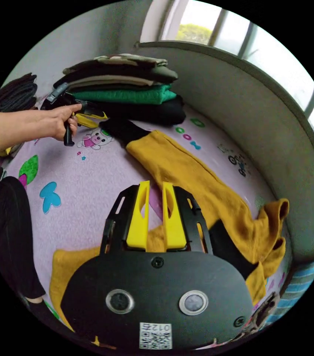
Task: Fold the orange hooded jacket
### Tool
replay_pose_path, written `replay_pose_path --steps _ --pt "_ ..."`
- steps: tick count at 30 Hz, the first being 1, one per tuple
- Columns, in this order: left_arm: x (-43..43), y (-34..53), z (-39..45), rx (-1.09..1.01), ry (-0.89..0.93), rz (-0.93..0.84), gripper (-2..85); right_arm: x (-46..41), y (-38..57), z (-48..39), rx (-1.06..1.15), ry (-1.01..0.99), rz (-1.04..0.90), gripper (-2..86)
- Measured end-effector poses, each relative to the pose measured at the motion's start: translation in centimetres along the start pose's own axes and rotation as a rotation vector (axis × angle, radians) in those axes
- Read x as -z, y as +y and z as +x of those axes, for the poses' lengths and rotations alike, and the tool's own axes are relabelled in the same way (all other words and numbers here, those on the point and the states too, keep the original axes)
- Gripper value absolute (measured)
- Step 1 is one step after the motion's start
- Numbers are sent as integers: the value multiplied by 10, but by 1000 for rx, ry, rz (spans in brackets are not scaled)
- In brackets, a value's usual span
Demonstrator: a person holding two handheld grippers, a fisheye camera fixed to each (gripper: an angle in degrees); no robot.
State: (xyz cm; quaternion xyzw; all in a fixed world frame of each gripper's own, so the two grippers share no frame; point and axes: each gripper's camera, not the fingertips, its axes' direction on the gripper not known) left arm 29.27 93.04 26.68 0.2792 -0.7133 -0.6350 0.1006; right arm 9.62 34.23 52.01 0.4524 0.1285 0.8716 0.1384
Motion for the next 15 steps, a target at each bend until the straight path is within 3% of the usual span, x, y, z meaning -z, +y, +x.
replay_pose_path --steps 8,12,15 --pt "4 -14 -19 56 -2 4 40 -66 -44 -39 102 6 -98 91" --pt "12 -18 -32 80 176 5 14 -88 -54 -46 141 70 -177 52" --pt "36 -19 -24 33 351 20 9 -91 -57 -39 84 -3 -230 13"
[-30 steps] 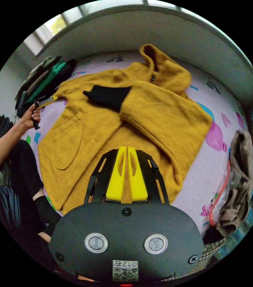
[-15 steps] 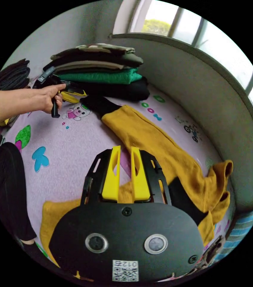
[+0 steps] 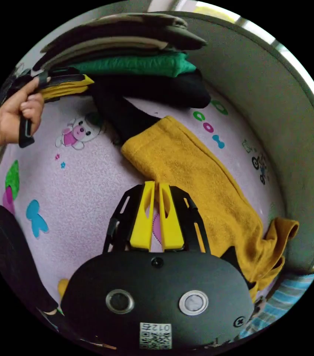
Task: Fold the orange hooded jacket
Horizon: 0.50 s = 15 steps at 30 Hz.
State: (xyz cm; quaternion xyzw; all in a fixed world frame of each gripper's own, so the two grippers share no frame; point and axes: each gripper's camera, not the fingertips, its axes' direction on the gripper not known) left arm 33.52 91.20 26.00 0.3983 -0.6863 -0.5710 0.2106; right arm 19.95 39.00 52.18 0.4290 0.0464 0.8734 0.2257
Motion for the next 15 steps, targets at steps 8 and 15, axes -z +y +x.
replay_pose_path --steps 8,15 --pt "37 29 148 -391 316 -62 9 59 36 47 -282 -186 115 54" --pt "6 116 295 -689 403 -274 8 178 90 90 -357 -228 377 112"
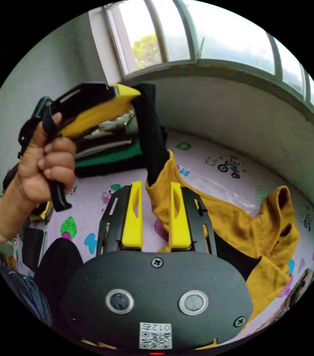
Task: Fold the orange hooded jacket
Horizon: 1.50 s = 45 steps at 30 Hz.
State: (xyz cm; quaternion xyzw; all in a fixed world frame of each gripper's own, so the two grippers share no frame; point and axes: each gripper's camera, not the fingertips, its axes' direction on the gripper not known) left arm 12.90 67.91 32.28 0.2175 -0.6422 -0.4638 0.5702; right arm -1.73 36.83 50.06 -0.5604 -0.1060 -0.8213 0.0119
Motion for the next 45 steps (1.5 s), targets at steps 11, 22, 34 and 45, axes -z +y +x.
replay_pose_path --steps 11,22,34,45 --pt "-168 29 162 -141 89 -264 7 162 37 91 -215 140 95 97" --pt "-339 92 250 -225 124 -516 5 230 156 220 -622 24 209 17" --pt "-383 104 204 -289 -354 -582 6 245 199 273 -596 -68 180 23" --pt "-437 130 207 -335 -635 -672 7 259 278 306 -938 -6 136 36"
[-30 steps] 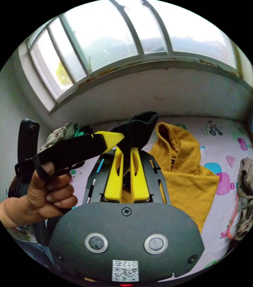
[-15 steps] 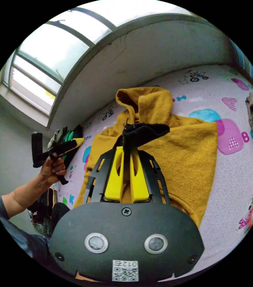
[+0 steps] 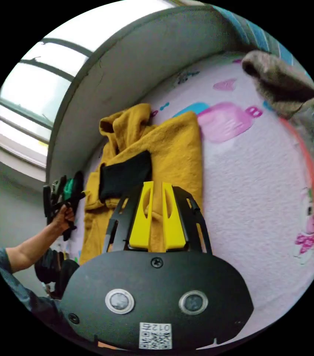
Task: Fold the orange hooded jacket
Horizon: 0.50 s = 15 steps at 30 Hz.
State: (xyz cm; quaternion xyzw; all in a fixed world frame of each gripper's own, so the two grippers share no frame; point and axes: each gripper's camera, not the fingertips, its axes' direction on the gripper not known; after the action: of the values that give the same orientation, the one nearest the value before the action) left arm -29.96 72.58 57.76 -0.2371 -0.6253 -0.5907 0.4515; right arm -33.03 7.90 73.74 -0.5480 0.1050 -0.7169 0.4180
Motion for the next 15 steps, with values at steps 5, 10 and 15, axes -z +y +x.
replay_pose_path --steps 5,10,15 --pt "10 -17 43 -133 -84 82 7 31 -14 -69 225 137 126 10" --pt "-20 -32 72 -166 -203 -14 6 -33 -30 -125 375 281 -7 -6" --pt "-34 -22 76 -145 -203 21 6 -74 -24 -140 462 510 -71 -8"
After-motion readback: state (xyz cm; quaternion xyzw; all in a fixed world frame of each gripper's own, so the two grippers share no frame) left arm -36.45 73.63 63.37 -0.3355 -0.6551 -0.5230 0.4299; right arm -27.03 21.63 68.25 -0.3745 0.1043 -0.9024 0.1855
